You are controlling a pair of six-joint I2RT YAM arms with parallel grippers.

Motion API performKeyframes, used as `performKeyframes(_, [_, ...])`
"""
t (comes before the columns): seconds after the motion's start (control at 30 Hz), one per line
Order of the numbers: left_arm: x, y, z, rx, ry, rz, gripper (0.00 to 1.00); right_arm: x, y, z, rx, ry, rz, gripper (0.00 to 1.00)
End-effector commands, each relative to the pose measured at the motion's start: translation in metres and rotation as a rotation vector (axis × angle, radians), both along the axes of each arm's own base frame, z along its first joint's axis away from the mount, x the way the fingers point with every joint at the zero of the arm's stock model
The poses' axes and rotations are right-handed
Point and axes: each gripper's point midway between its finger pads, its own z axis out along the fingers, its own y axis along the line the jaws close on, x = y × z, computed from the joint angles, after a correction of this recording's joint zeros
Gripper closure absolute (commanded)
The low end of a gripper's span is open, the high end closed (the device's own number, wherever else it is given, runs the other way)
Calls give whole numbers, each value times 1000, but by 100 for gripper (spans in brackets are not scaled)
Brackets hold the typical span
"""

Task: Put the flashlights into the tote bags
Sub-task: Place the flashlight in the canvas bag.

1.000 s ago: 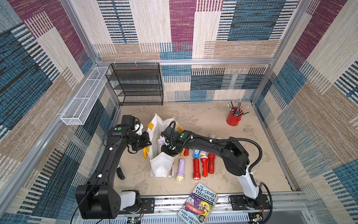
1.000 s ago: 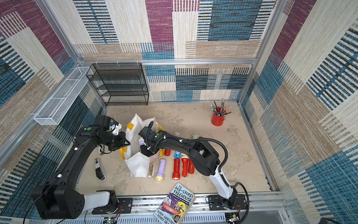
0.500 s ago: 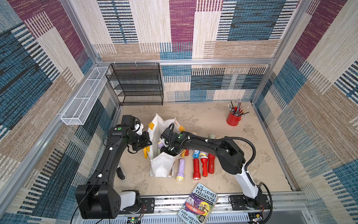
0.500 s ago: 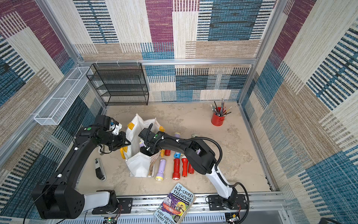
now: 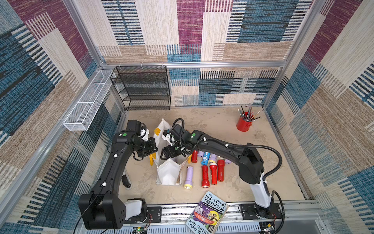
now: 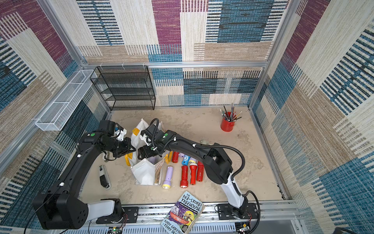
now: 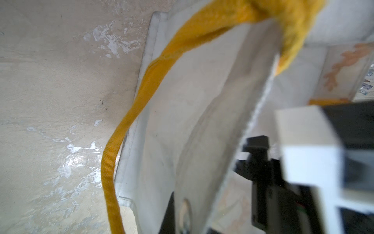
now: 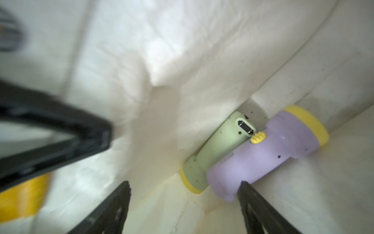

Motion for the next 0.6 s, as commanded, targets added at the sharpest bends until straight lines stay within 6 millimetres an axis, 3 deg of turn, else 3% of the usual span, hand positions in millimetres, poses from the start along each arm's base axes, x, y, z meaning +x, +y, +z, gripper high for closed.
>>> performKeyframes(0.0, [6, 3, 5, 18, -34, 11, 100, 16, 1, 41, 72, -164, -13, 10])
performKeyframes(0.27, [8, 4, 4, 21, -31, 12, 100, 33, -34, 91, 37, -323, -131, 11])
performKeyframes(0.47, [8, 7, 3, 38, -34, 15, 100, 40, -82, 119, 32, -372, -271, 12])
performKeyframes(0.57, [9, 6, 4, 38, -36, 13, 100, 43, -115, 129, 54, -363, -362, 12])
